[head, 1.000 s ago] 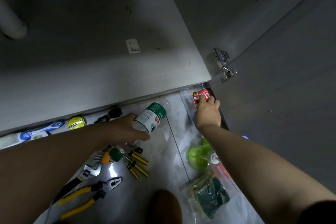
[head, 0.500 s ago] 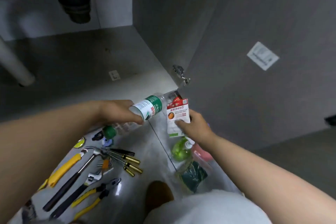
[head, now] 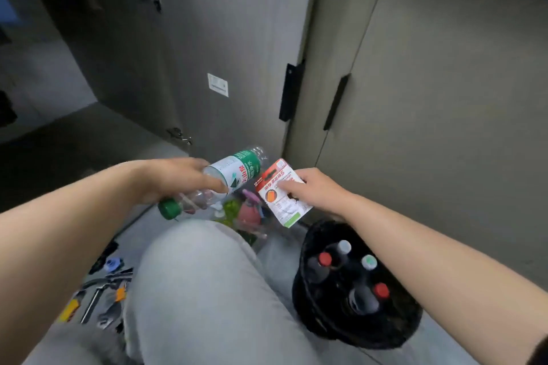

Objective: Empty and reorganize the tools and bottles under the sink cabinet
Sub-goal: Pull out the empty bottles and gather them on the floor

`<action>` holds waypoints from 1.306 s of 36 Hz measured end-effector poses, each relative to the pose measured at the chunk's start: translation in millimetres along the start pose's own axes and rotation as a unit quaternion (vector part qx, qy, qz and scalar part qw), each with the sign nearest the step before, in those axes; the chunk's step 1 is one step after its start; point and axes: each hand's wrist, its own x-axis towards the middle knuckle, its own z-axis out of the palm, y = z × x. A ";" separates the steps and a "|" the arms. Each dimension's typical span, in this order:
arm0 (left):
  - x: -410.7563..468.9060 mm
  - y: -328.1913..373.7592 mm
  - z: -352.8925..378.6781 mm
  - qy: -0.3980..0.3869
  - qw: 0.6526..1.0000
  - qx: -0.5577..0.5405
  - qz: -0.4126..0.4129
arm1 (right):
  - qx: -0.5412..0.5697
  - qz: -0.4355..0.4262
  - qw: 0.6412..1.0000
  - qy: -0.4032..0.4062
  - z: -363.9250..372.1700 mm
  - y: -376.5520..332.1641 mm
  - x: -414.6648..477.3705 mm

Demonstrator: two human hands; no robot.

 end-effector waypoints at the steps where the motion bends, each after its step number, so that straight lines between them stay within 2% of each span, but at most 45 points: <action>1: 0.7 11.2 11.2 -0.008 1.000 0.012 0.006 | 0.003 0.014 1.000 0.008 -11.2 10.5 -11.2; 4: 4.3 39.2 49.3 -0.032 0.998 0.054 0.017 | 0.003 0.051 0.999 0.011 -41.1 42.5 -45.1; 9: 12.2 61.3 110.4 -0.048 0.994 0.097 0.006 | -0.050 0.132 0.989 -0.030 -65.1 96.2 -89.2; 13: 18.9 51.8 145.3 -0.034 0.997 0.069 -0.009 | -0.125 0.185 0.973 -0.057 -50.2 133.4 -104.1; 19: 18.3 37.7 160.4 0.009 0.983 0.185 0.000 | -0.203 0.203 0.957 -0.036 1.5 167.1 -100.2; 24: 18.1 33.3 161.0 0.011 0.984 0.179 0.011 | -0.245 0.226 0.942 -0.049 41.9 184.5 -92.1; 32: 25.7 29.0 157.9 0.004 0.994 0.108 0.008 | -0.181 0.259 0.943 -0.104 53.8 182.3 -85.7; 34: 25.5 31.6 158.5 -0.008 0.997 0.081 0.005 | -0.144 0.268 0.950 -0.076 42.9 179.6 -83.6; 36: 24.8 34.6 158.9 -0.022 0.999 0.049 0.000 | -0.060 0.267 0.962 -0.013 32.1 173.2 -80.6; 38: 23.7 37.9 158.8 -0.034 0.999 0.036 -0.001 | 0.039 0.238 0.969 0.054 22.4 161.6 -79.1; 40: 24.0 40.4 158.7 -0.039 0.998 0.044 0.010 | 0.142 0.196 0.967 0.075 14.1 145.9 -80.5; 44: 21.7 47.8 159.7 -0.030 0.999 0.033 0.021 | 0.348 0.132 0.928 -0.004 4.4 112.0 -90.3; 47: 20.7 52.1 160.2 -0.038 0.998 -0.035 0.031 | 0.417 0.098 0.902 -0.058 5.7 96.6 -93.6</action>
